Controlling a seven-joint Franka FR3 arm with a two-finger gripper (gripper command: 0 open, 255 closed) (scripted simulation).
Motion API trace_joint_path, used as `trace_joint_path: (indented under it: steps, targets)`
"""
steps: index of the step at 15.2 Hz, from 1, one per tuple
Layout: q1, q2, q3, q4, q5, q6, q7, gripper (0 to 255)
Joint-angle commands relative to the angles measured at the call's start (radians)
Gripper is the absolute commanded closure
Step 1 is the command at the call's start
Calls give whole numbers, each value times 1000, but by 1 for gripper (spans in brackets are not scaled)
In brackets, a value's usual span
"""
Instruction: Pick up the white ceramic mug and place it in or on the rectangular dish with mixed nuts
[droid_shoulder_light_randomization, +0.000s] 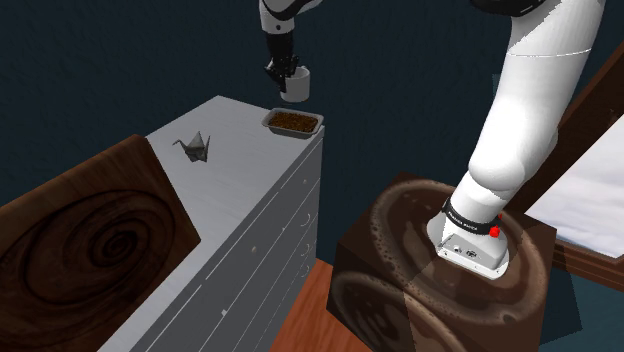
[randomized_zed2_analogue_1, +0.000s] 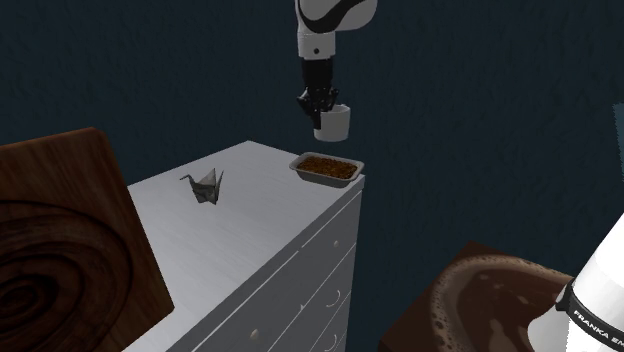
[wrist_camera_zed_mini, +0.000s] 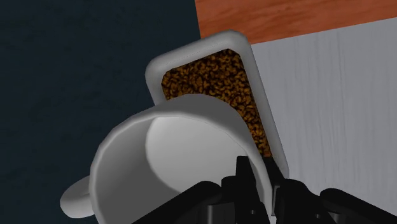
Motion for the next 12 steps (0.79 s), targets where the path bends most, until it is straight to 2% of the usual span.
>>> trace_joint_path:
  steps: [1,12]
  targets:
    - [-2,8,-2,-16,-3,24,-1,255]
    - [0,48,-9,-111,-23,156,16,255]
